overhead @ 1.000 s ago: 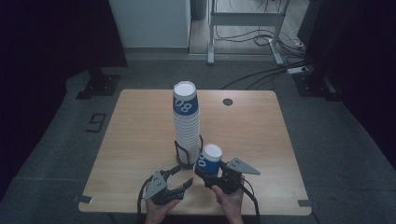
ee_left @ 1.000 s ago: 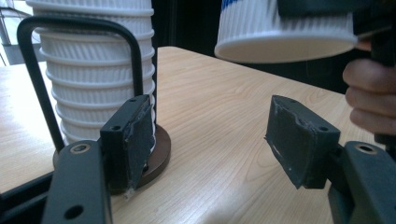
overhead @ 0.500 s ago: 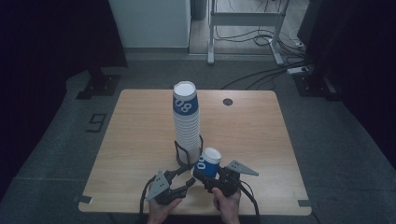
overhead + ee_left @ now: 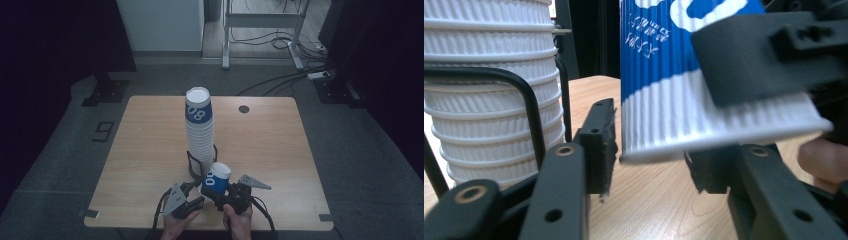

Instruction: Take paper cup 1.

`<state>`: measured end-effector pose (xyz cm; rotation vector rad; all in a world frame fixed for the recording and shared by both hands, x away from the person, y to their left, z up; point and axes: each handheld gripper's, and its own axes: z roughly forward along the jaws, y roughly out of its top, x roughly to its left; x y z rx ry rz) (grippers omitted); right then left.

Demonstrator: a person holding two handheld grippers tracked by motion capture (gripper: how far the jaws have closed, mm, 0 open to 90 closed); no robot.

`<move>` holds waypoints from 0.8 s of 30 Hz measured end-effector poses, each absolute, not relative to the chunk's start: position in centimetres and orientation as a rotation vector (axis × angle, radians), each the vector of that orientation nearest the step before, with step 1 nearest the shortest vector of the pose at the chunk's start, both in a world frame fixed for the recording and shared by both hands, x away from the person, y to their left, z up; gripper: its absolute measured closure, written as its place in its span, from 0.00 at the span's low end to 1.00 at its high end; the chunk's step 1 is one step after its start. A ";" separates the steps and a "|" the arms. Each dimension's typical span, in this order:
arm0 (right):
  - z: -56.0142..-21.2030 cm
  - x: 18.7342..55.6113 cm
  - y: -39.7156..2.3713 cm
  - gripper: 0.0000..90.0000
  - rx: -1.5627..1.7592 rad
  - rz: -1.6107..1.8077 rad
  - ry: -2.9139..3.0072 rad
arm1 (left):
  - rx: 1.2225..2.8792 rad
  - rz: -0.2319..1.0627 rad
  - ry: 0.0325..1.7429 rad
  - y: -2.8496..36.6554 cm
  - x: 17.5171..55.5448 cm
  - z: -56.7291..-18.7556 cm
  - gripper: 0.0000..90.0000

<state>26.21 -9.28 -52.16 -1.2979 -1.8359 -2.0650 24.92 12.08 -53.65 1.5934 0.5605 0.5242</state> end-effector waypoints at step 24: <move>-51.0 26.9 -10.2 0.14 -1.308 -2.165 -1.916 | 1.645 0.451 0.556 12.6 24.5 -53.9 0.93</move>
